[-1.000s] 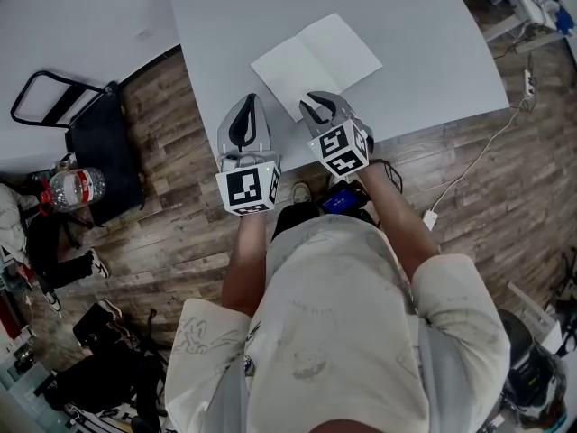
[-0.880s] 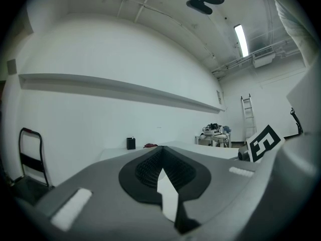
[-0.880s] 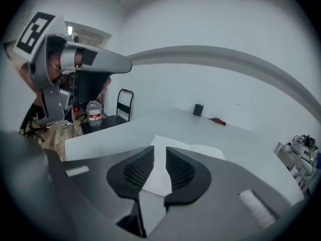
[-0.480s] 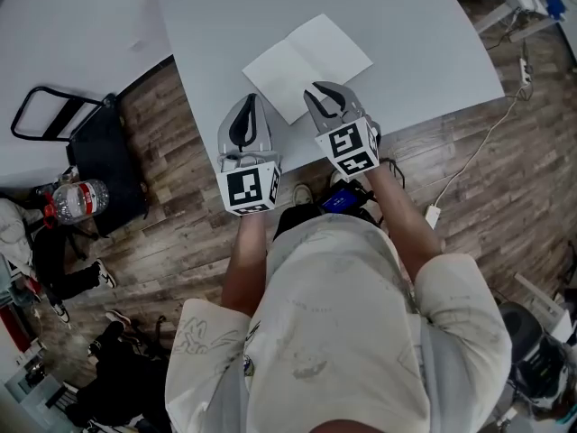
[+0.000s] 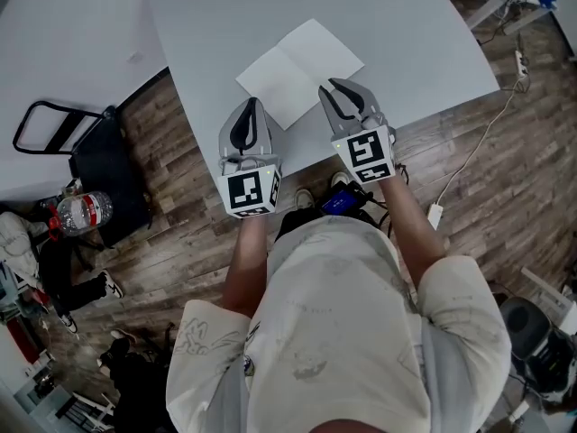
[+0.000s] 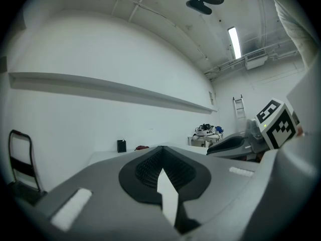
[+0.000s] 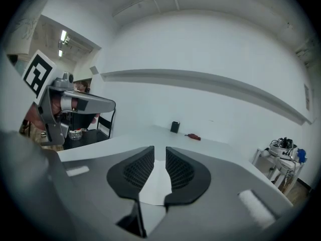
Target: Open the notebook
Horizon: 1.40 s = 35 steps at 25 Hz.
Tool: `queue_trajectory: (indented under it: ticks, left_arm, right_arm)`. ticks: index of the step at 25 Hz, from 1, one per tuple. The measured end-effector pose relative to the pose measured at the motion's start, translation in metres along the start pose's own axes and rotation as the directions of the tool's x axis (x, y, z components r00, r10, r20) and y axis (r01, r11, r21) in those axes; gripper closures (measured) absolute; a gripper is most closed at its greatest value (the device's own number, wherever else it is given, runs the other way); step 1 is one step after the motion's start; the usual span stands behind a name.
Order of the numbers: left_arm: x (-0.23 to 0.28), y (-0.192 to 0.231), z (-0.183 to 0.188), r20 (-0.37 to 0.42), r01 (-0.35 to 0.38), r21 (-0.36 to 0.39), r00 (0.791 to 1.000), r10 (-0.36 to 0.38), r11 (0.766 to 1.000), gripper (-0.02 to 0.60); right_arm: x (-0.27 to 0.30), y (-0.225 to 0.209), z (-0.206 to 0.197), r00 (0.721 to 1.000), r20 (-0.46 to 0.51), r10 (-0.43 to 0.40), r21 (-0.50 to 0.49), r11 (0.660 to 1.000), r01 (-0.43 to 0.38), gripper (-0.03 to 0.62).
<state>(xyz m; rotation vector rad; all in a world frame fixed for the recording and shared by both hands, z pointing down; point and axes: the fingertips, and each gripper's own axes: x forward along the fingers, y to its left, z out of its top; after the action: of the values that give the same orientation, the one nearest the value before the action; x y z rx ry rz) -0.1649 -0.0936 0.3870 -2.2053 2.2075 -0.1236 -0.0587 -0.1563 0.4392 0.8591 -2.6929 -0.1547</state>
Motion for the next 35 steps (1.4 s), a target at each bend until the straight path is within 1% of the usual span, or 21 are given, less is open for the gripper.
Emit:
queue_trajectory:
  ticks: [5,9,14,20,25,35]
  left_arm:
    - [0.002,-0.003,0.001,0.004,0.019,-0.003,1.000,-0.019,1.000,0.563]
    - [0.005,-0.004,0.009,0.022,0.030,-0.003,0.999,-0.030,1.000,0.563]
    - [0.007,-0.005,0.018,0.045,0.038,-0.012,0.998,-0.038,0.999,0.563]
    - [0.005,-0.006,0.031,0.079,0.048,-0.022,0.996,-0.046,0.999,0.563]
    - [0.004,-0.006,0.036,0.090,0.052,-0.036,0.995,-0.049,0.998,0.563]
    - [0.006,-0.005,0.045,0.096,0.048,-0.035,0.994,-0.044,0.998,0.563]
  right_arm:
    - [-0.018,-0.018,0.012,0.997,0.051,-0.063,0.008,0.998,0.063,0.525]
    - [-0.035,-0.036,0.027,0.988,0.102,-0.114,0.013,0.993,0.113,0.543]
    - [-0.058,-0.054,0.041,0.970,0.163,-0.179,0.037,0.984,0.175,0.585]
    - [-0.080,-0.070,0.054,0.942,0.222,-0.251,0.088,0.967,0.237,0.588]
    - [-0.089,-0.073,0.065,0.930,0.257,-0.262,0.111,0.964,0.241,0.588]
    - [-0.086,-0.073,0.073,0.932,0.271,-0.242,0.107,0.969,0.221,0.588]
